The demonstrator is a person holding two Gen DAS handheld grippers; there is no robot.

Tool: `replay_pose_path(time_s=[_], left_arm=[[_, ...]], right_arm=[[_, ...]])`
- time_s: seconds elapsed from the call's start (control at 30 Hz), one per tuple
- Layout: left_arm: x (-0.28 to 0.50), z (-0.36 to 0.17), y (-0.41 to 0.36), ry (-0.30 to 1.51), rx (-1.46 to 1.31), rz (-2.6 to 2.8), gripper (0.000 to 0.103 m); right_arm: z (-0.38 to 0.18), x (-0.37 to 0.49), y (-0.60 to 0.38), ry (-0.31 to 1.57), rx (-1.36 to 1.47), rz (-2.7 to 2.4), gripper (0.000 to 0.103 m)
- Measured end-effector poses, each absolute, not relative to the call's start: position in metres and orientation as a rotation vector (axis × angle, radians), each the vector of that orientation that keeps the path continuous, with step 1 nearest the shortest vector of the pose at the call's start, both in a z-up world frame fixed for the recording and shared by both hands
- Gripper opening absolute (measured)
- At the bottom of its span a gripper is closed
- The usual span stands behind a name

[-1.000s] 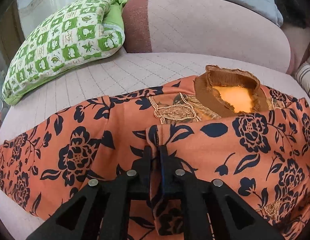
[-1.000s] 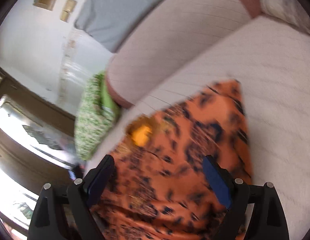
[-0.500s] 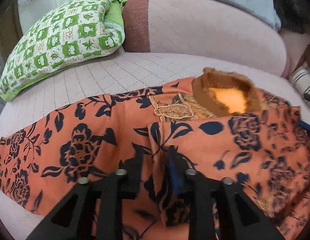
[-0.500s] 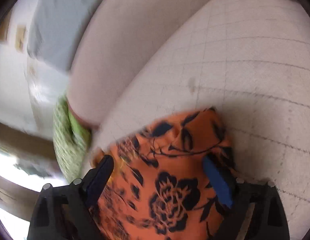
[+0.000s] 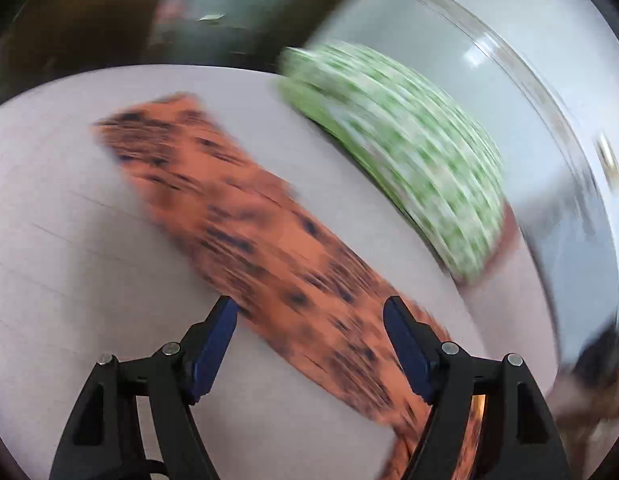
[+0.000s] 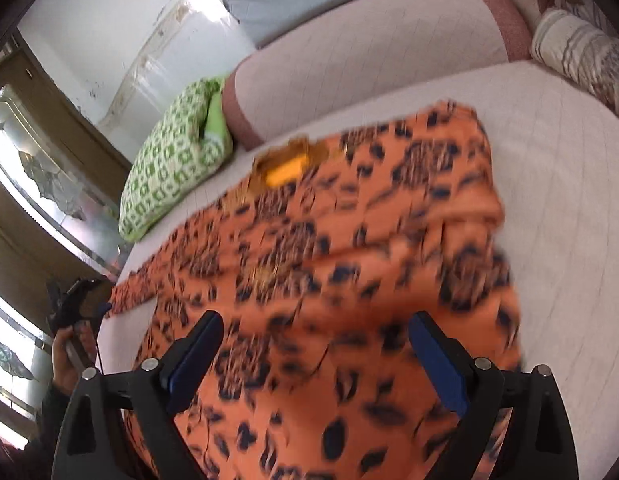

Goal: Fold small clothes

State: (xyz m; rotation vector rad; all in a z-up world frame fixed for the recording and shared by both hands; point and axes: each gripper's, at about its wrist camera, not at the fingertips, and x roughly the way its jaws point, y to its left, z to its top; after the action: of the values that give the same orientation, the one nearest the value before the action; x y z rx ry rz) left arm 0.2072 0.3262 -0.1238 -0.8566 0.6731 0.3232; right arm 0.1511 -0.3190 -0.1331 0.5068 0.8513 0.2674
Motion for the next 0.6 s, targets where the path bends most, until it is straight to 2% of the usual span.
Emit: replay_pose_path(time_s=[0.2,0.43,0.47,0.5,0.53,0.6], left_arm=[[0.213,-0.159,0.405,0.682,-1.041,0.384,0.076],[0.223,-0.162,0.426,0.607,-1.125,0.443,0.075],[0.226,-0.162,0.427,0.618,-1.124,0.464,0.066],[0.231,-0.161,0.428,0.65,-1.11,0.503,0.052],[0.236,-0.161,0.431,0.693,-1.091,0.535,0.003],[0.242,-0.167,0.436,0.741,-1.107,0.555,0.004]], right_arm=[[-0.136,0.137,-0.309,0.852,0.536,0.226,0.095],[-0.131,0.136,-0.311,0.851,0.537,0.178,0.095],[-0.131,0.136,-0.311,0.85,0.535,0.173,0.095],[-0.131,0.136,-0.312,0.846,0.536,0.169,0.095],[-0.131,0.135,-0.314,0.841,0.542,0.165,0.095],[-0.134,0.133,-0.318,0.836,0.553,0.155,0.095]])
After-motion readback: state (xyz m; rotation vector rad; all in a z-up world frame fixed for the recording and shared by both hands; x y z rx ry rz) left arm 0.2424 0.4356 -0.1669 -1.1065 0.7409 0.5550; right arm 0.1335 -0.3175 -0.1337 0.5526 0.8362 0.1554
